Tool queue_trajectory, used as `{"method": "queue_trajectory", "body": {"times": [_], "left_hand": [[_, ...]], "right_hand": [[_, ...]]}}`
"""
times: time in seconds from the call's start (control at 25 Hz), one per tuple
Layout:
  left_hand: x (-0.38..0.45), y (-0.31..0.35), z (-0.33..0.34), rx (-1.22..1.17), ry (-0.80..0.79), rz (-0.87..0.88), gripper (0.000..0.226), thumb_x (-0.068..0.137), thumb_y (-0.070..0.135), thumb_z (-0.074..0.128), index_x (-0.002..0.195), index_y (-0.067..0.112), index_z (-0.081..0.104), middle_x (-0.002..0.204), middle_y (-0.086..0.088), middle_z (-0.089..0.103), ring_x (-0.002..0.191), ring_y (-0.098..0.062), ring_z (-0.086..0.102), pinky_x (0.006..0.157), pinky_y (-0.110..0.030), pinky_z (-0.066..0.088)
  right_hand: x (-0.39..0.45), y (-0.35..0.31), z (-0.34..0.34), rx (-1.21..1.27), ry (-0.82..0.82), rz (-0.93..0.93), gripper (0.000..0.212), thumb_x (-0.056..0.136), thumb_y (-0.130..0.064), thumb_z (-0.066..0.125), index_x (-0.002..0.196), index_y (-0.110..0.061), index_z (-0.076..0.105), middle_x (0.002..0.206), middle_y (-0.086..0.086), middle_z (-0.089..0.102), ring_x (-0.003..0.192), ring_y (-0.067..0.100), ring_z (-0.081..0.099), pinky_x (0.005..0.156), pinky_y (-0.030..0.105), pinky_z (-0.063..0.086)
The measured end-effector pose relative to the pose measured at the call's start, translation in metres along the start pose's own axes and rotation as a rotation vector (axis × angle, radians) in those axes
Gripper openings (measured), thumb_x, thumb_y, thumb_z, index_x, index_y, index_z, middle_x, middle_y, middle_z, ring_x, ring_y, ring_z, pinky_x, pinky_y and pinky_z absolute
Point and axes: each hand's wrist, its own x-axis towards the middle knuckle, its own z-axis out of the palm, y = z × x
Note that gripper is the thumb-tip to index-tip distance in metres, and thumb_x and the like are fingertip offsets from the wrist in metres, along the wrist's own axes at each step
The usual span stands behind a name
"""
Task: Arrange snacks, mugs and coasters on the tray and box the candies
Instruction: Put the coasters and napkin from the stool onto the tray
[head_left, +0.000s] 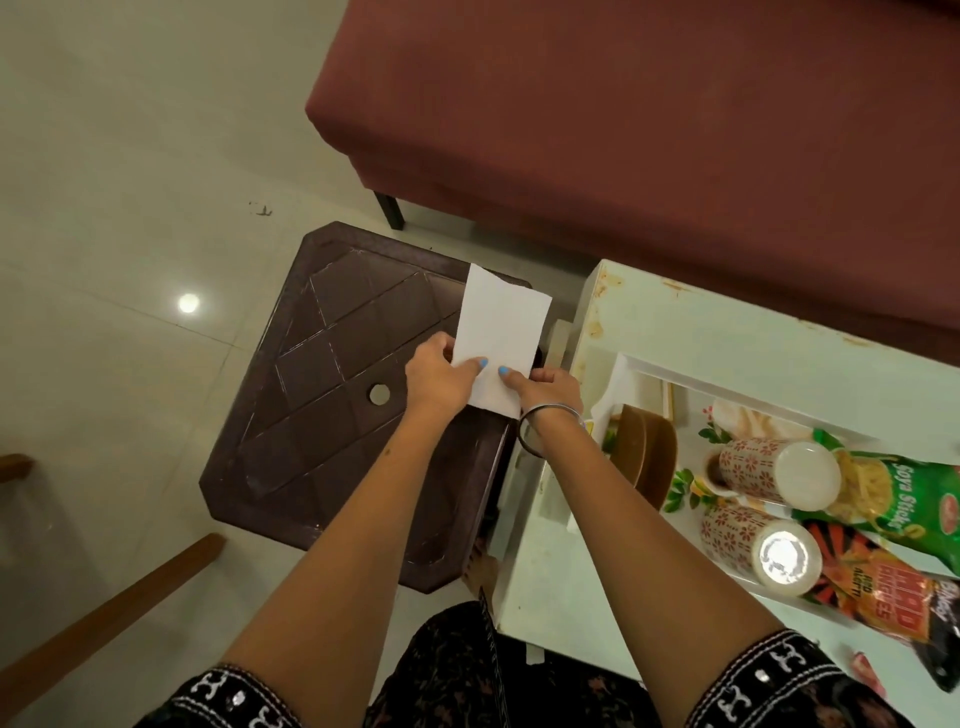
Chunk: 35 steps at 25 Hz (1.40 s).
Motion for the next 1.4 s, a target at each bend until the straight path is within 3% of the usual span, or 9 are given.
{"method": "queue_trajectory", "body": {"times": [0.12, 0.28, 0.4, 0.52, 0.6, 0.72, 0.88, 1.08, 1.4], "left_hand": [[-0.016, -0.003, 0.002, -0.034, -0.057, 0.039, 0.019, 0.08, 0.019, 0.068, 0.088, 0.01, 0.053, 0.103, -0.013, 0.065, 0.085, -0.018, 0.055, 0.055, -0.018, 0.038], [-0.053, -0.005, 0.016, -0.075, -0.087, 0.071, 0.011, 0.083, 0.015, 0.064, 0.089, 0.009, 0.058, 0.097, -0.008, 0.066, 0.081, -0.016, 0.057, 0.05, -0.012, 0.037], [-0.085, -0.003, 0.036, -0.088, -0.153, 0.146, 0.015, 0.084, 0.014, 0.061, 0.097, 0.008, 0.064, 0.099, -0.009, 0.069, 0.083, -0.017, 0.062, 0.06, -0.017, 0.046], [-0.114, 0.003, 0.064, 0.012, -0.226, 0.277, 0.021, 0.087, 0.013, 0.056, 0.104, 0.007, 0.067, 0.102, -0.011, 0.07, 0.082, -0.017, 0.062, 0.068, -0.021, 0.047], [-0.13, 0.006, 0.086, 0.104, -0.256, 0.33, 0.022, 0.088, 0.014, 0.054, 0.105, 0.005, 0.066, 0.106, -0.014, 0.065, 0.088, -0.023, 0.061, 0.077, -0.028, 0.05], [-0.146, 0.008, 0.118, 0.171, -0.305, 0.338, 0.023, 0.089, 0.018, 0.056, 0.106, 0.007, 0.067, 0.108, -0.014, 0.061, 0.095, -0.026, 0.06, 0.088, -0.03, 0.051], [-0.154, 0.005, 0.143, 0.225, -0.304, 0.318, 0.022, 0.088, 0.015, 0.057, 0.105, 0.008, 0.068, 0.108, -0.013, 0.065, 0.094, -0.026, 0.063, 0.083, -0.027, 0.05], [-0.156, -0.01, 0.155, 0.275, -0.309, 0.281, 0.025, 0.087, 0.004, 0.054, 0.11, 0.006, 0.065, 0.109, -0.014, 0.067, 0.096, -0.028, 0.063, 0.088, -0.029, 0.05], [-0.163, -0.017, 0.161, 0.17, -0.219, 0.195, 0.008, 0.088, 0.005, 0.055, 0.092, 0.011, 0.055, 0.094, -0.009, 0.062, 0.079, -0.019, 0.055, 0.084, -0.036, 0.053]], "right_hand": [[-0.004, 0.006, -0.019, 0.162, -0.097, 0.044, 0.02, 0.073, -0.017, 0.075, 0.074, -0.015, 0.055, 0.098, 0.01, 0.064, 0.095, 0.028, 0.063, 0.08, 0.039, 0.056], [-0.026, 0.016, -0.055, 0.101, -0.229, 0.028, 0.026, 0.075, -0.009, 0.073, 0.092, -0.01, 0.053, 0.108, 0.01, 0.062, 0.097, 0.028, 0.062, 0.079, 0.04, 0.056], [-0.044, 0.034, -0.085, -0.118, -0.033, -0.165, 0.03, 0.073, -0.017, 0.075, 0.092, -0.013, 0.051, 0.098, 0.006, 0.061, 0.092, 0.025, 0.06, 0.081, 0.037, 0.053], [-0.066, 0.059, -0.113, -0.203, 0.198, -0.272, 0.023, 0.077, -0.018, 0.069, 0.084, -0.014, 0.048, 0.079, 0.001, 0.056, 0.074, 0.022, 0.055, 0.059, 0.025, 0.041], [-0.073, 0.076, -0.129, -0.223, 0.291, -0.279, 0.019, 0.081, -0.018, 0.065, 0.083, -0.015, 0.046, 0.077, 0.002, 0.055, 0.071, 0.025, 0.054, 0.058, 0.027, 0.039], [-0.07, 0.098, -0.143, -0.223, 0.37, -0.244, 0.014, 0.083, -0.015, 0.061, 0.087, -0.014, 0.048, 0.078, 0.004, 0.055, 0.075, 0.034, 0.061, 0.066, 0.043, 0.054], [-0.057, 0.117, -0.156, -0.267, 0.319, -0.238, 0.018, 0.085, -0.009, 0.057, 0.103, -0.008, 0.057, 0.086, 0.011, 0.064, 0.071, 0.025, 0.056, 0.068, 0.033, 0.052], [-0.041, 0.137, -0.155, -0.351, 0.234, -0.227, 0.035, 0.081, 0.001, 0.055, 0.114, -0.01, 0.058, 0.1, 0.02, 0.063, 0.092, 0.031, 0.058, 0.071, 0.022, 0.034], [-0.035, 0.146, -0.14, -0.26, 0.322, -0.115, 0.014, 0.079, -0.007, 0.063, 0.092, -0.008, 0.065, 0.092, 0.009, 0.071, 0.088, 0.026, 0.065, 0.068, 0.021, 0.039]]}}
